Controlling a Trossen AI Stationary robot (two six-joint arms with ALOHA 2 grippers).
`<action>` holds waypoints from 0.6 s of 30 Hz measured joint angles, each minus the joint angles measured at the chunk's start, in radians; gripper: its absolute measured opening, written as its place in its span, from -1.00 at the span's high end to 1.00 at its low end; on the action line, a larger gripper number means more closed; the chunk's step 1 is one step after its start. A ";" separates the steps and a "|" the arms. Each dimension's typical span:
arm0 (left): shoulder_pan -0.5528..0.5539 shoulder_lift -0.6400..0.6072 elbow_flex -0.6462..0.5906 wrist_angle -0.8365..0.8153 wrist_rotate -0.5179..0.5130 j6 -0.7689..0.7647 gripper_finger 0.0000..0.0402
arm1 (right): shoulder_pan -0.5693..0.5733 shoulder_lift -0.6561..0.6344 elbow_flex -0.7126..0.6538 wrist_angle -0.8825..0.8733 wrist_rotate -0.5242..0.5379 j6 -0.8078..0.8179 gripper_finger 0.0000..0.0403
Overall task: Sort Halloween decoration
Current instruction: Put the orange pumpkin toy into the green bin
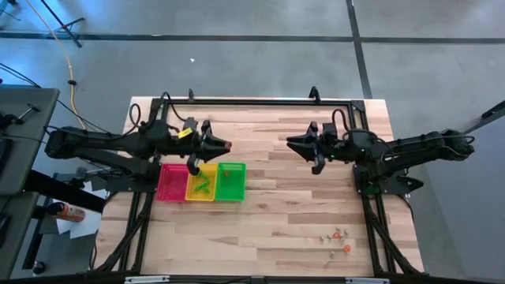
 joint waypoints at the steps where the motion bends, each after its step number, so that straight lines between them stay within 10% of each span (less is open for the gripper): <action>1: -0.004 -0.001 0.000 0.003 -0.005 0.012 0.65 | 0.000 0.000 0.000 0.015 -0.005 -0.021 0.57; 18: -0.008 0.000 0.000 0.001 -0.008 0.068 0.65 | 0.000 0.000 0.000 0.029 -0.006 -0.096 0.57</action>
